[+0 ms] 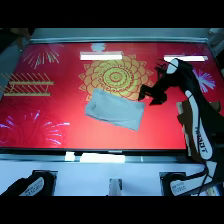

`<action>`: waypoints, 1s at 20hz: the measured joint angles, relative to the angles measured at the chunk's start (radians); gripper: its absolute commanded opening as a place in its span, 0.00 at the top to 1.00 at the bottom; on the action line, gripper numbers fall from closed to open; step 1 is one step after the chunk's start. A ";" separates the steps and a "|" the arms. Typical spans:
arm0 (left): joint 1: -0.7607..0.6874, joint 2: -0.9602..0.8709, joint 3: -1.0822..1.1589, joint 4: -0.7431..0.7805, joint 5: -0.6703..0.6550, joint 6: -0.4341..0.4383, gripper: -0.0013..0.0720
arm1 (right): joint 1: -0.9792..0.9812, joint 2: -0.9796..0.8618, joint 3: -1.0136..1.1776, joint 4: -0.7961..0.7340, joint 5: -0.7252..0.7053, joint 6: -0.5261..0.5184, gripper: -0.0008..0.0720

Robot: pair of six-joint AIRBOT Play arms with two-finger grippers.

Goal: Fold the shirts.

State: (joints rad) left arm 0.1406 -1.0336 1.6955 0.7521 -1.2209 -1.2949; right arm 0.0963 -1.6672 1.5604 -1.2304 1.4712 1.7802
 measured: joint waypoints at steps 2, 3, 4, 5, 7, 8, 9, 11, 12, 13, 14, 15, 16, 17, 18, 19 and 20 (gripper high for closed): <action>0.000 -0.002 0.000 0.031 -0.017 0.000 0.93 | -0.043 0.014 -0.117 0.030 -0.012 -0.005 0.15; 0.000 -0.002 0.000 0.040 -0.024 0.000 0.93 | -0.051 0.017 -0.169 0.060 -0.045 -0.010 0.18; 0.000 -0.002 0.000 0.050 -0.031 0.000 0.93 | -0.052 0.018 -0.216 0.092 -0.089 -0.015 0.19; 0.000 -0.002 0.000 0.056 -0.036 0.000 0.93 | -0.052 0.018 -0.256 0.121 -0.126 -0.020 0.21; 0.000 -0.002 0.000 0.064 -0.040 0.000 0.93 | -0.051 0.003 -0.306 0.162 -0.201 -0.026 0.25; 0.000 -0.003 0.000 0.068 -0.043 0.000 0.93 | -0.047 -0.005 -0.321 0.182 -0.226 -0.027 0.27; 0.000 -0.002 0.000 0.069 -0.045 0.000 0.93 | -0.042 -0.014 -0.331 0.204 -0.244 -0.032 0.27; 0.000 -0.003 0.000 0.073 -0.047 0.000 0.93 | -0.034 -0.029 -0.344 0.247 -0.271 -0.041 0.28; 0.000 -0.002 0.000 0.074 -0.047 0.000 0.93 | -0.031 -0.035 -0.348 0.272 -0.287 -0.047 0.42; 0.000 -0.002 0.000 0.074 -0.047 0.000 0.93 | -0.026 -0.040 -0.351 0.288 -0.311 -0.055 0.82; 0.000 -0.003 0.000 0.074 -0.047 0.000 0.93 | -0.022 -0.045 -0.354 0.300 -0.332 -0.061 0.94; 0.000 -0.002 0.000 0.074 -0.047 0.000 0.93 | -0.023 -0.048 -0.352 0.322 -0.343 -0.065 0.94; 0.000 -0.002 0.000 0.075 -0.047 0.000 0.93 | -0.025 -0.048 -0.344 0.338 -0.348 -0.077 0.94; 0.000 -0.003 0.000 0.075 -0.047 0.000 0.93 | -0.031 -0.045 -0.326 0.357 -0.346 -0.092 0.94; 0.000 -0.003 0.000 0.075 -0.047 0.000 0.93 | -0.042 -0.037 -0.300 0.377 -0.329 -0.106 0.95; 0.000 -0.003 0.000 0.076 -0.047 0.000 0.92 | -0.063 -0.025 -0.262 0.388 -0.299 -0.117 0.95; 0.000 -0.004 0.000 0.080 -0.047 0.000 0.92 | -0.092 -0.011 -0.215 0.387 -0.270 -0.123 0.95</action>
State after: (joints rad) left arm 0.1406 -1.0374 1.6951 0.8326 -1.2682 -1.2949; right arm 0.0040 -1.6783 1.3457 -0.8436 1.2011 1.6569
